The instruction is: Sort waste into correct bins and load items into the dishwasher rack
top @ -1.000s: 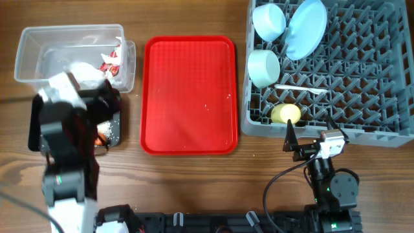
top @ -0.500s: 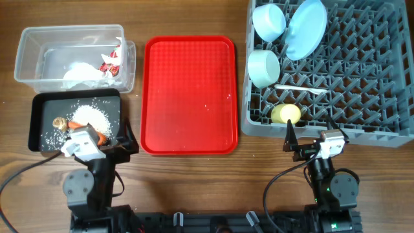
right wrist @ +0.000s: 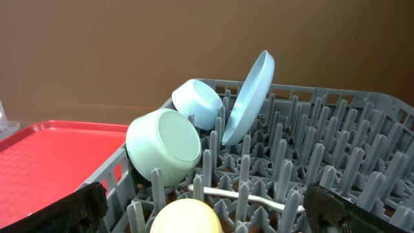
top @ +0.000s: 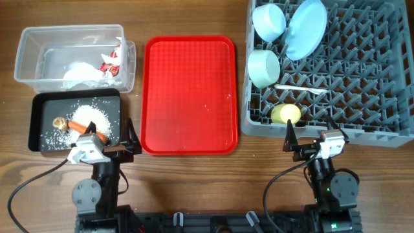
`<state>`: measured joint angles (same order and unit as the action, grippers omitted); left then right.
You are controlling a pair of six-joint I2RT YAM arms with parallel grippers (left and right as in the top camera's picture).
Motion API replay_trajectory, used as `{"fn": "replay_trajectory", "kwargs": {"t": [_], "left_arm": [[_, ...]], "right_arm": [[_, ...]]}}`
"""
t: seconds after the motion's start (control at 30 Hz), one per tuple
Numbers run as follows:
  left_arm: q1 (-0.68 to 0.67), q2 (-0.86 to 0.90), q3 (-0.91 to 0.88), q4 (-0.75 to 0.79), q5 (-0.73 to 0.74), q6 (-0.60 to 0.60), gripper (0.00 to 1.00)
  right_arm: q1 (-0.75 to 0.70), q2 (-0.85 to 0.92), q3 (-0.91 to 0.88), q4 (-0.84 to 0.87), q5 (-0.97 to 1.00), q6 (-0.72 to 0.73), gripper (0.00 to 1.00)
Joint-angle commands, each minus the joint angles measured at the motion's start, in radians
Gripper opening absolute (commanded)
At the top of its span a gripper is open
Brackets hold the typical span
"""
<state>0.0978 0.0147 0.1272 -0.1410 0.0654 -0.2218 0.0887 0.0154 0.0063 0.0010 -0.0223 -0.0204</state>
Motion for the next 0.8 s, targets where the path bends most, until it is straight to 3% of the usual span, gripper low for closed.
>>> {"fn": "replay_trajectory", "kwargs": {"t": [0.0, 0.77], "left_arm": [[-0.007, -0.012, -0.059, 0.021, -0.013, 0.005, 1.0], [-0.008, -0.01, -0.122, 0.067, -0.018, 0.005, 1.0]], "right_arm": [[-0.005, -0.011, -0.001, 0.003, -0.012, 0.009, 1.0], [-0.005, -0.011, -0.001, 0.003, -0.012, 0.009, 1.0]]}}
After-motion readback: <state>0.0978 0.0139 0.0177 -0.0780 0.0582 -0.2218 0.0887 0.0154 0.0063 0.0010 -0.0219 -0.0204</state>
